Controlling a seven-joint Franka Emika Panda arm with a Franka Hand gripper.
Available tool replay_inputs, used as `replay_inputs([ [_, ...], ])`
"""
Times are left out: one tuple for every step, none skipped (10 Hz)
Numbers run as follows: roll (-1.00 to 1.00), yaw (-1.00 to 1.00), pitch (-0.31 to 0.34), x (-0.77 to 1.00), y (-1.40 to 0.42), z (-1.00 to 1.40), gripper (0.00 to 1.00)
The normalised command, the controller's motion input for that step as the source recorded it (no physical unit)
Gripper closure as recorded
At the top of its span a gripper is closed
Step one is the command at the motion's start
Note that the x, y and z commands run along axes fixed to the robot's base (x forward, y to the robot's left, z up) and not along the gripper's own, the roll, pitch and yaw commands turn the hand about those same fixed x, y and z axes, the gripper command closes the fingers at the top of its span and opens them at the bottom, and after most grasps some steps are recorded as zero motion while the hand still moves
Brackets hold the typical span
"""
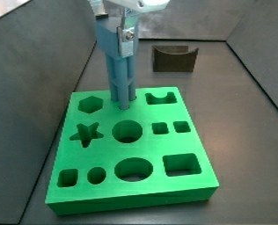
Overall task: Pick up the 3 prong object. Move up. Move to above the board. Insert the 3 prong object.
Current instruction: Insert the 3 prong object.
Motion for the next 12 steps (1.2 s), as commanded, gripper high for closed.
replay_inputs([
  [0.0, 0.0, -0.021, -0.07, 0.02, -0.05, 1.0],
  [0.0, 0.0, -0.046, -0.05, 0.0, -0.15, 1.0],
  [0.1, 0.0, -0.091, 0.0, -0.13, -0.4, 1.0],
  [0.18, 0.0, -0.049, 0.0, -0.17, -0.4, 1.0],
  [0.29, 0.0, 0.0, 0.09, -0.23, -0.38, 1.0],
  [0.34, 0.0, 0.06, 0.3, -0.13, -0.48, 1.0],
  [0.41, 0.0, 0.12, 0.37, -0.06, -0.4, 1.0],
  [0.46, 0.0, 0.13, 0.44, 0.0, -0.3, 1.0],
  [0.38, 0.0, 0.21, 0.82, 0.0, -0.3, 1.0],
  [0.27, -0.01, 0.18, 0.91, -0.06, -0.56, 1.0],
  [0.19, -0.07, 0.119, 0.91, -0.08, -0.76, 1.0],
  [0.21, 0.0, 0.163, 0.63, -0.03, -0.69, 1.0],
])
